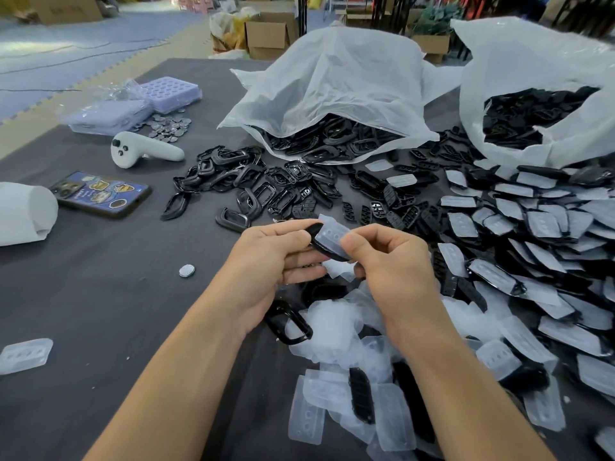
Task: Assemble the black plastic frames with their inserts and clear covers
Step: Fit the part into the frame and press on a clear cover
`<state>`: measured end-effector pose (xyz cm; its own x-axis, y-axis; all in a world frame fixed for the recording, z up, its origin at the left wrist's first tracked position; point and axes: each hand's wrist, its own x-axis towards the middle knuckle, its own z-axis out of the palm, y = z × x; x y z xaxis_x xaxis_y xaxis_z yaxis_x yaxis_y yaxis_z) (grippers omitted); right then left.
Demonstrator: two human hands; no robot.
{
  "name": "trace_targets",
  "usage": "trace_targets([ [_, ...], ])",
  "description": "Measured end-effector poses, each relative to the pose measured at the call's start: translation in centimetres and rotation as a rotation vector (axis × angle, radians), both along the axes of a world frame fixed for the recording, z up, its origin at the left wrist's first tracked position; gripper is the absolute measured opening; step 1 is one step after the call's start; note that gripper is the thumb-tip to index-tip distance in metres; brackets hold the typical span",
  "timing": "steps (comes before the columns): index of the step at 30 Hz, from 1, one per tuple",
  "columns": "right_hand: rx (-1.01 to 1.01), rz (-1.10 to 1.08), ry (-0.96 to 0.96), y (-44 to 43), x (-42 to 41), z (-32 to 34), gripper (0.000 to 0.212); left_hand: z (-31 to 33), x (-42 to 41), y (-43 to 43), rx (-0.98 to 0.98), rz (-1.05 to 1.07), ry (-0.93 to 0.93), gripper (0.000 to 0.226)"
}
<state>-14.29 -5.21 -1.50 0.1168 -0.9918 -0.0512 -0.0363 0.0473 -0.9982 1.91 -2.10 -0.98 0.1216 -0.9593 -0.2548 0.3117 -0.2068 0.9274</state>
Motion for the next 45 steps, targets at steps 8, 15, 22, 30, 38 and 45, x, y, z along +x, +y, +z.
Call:
trace_targets([
  [8, -0.103, -0.134, 0.208, 0.5, 0.2, -0.3, 0.010, -0.1, -0.4, 0.2, -0.041, -0.055, 0.032, 0.038],
  [15, -0.183, -0.245, 0.343, 1.2, 0.3, 0.2, 0.025, -0.7, -1.0, 0.2, -0.077, -0.080, 0.004, 0.037],
  [22, -0.240, -0.272, 0.361, 1.2, 0.6, -0.1, 0.031, -1.0, -1.7, 0.1, -0.060, 0.042, -0.048, 0.021],
  [30, -0.076, -0.052, 0.022, 0.1, -0.5, 0.1, 0.018, -0.4, -1.7, 0.4, -0.078, -0.030, -0.026, 0.034],
  [38, -0.098, -0.036, 0.039, 0.0, -0.6, -0.1, 0.019, 0.4, -1.3, 0.6, -0.036, -0.058, -0.098, 0.028],
  [45, -0.101, -0.018, 0.009, 0.1, -0.4, -0.2, 0.018, 0.1, -1.4, 0.6, -0.031, -0.025, -0.190, 0.023],
])
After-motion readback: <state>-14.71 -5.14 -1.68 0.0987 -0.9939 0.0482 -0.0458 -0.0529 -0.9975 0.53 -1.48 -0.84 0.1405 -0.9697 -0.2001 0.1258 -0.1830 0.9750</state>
